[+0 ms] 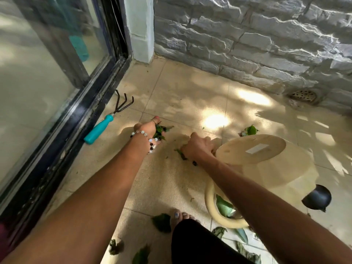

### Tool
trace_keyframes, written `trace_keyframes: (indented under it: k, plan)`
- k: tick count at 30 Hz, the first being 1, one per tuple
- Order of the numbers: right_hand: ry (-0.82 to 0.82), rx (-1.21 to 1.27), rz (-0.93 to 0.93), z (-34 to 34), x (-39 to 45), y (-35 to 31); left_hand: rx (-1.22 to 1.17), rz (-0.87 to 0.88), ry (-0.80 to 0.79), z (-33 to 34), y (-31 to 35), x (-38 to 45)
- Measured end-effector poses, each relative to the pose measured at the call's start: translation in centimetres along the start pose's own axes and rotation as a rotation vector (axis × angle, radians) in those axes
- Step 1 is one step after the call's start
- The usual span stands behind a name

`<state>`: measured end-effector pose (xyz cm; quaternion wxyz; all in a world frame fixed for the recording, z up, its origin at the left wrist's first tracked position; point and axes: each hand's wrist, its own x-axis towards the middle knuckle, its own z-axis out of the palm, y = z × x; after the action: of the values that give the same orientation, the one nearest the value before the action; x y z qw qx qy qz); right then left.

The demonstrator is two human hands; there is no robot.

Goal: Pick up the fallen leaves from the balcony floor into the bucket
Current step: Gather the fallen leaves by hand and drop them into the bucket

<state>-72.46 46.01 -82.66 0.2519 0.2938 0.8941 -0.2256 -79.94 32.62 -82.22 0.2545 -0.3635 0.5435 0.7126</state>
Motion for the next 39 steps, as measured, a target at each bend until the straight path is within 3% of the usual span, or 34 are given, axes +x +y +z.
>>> trace_keyframes:
  k: [3, 9, 12, 14, 16, 19, 22, 27, 35, 37, 39]
  plan:
    - [0.034, 0.041, -0.061, 2.7, -0.3, 0.1, -0.087, 0.005, -0.042, -0.1, 0.0, -0.3]
    - [0.282, -0.223, -0.32, 3.9, -2.0, 0.6, -0.093, 0.0, -0.09, -0.5, -0.3, 0.1]
    - [0.299, -0.191, -0.288, 2.6, -2.2, 0.4, 0.003, 0.029, -0.09, -0.6, -0.8, 0.0]
    - [0.314, -0.069, -0.205, 1.2, -1.5, 0.2, 0.008, 0.041, -0.075, -0.4, -0.9, -0.3]
    - [0.287, 0.242, -0.124, -0.7, -0.7, -0.1, -0.053, 0.03, -0.069, -0.1, -1.0, -0.5]
    - [0.34, 0.68, -0.154, -3.4, -1.2, -0.8, -0.121, 0.02, -0.114, 0.8, -0.9, -1.0]
    - [0.372, 0.839, -0.217, -4.2, -1.9, -1.6, -0.143, 0.0, -0.192, 2.0, -1.3, -1.7]
    - [0.396, 0.544, -0.329, -3.8, -3.7, -2.0, -0.096, -0.035, -0.223, 4.2, -2.3, -3.2]
    - [0.186, 0.234, -0.473, -3.4, -4.5, -2.2, -0.161, -0.11, -0.313, 5.7, -1.8, -2.8]
    - [0.115, 0.123, -0.433, -3.6, -3.7, -1.8, -0.042, -0.103, -0.263, 5.3, -2.1, -2.3]
    - [0.038, 0.208, -0.412, -4.3, -3.3, -1.7, 0.027, -0.068, -0.187, 4.8, -2.4, -1.8]
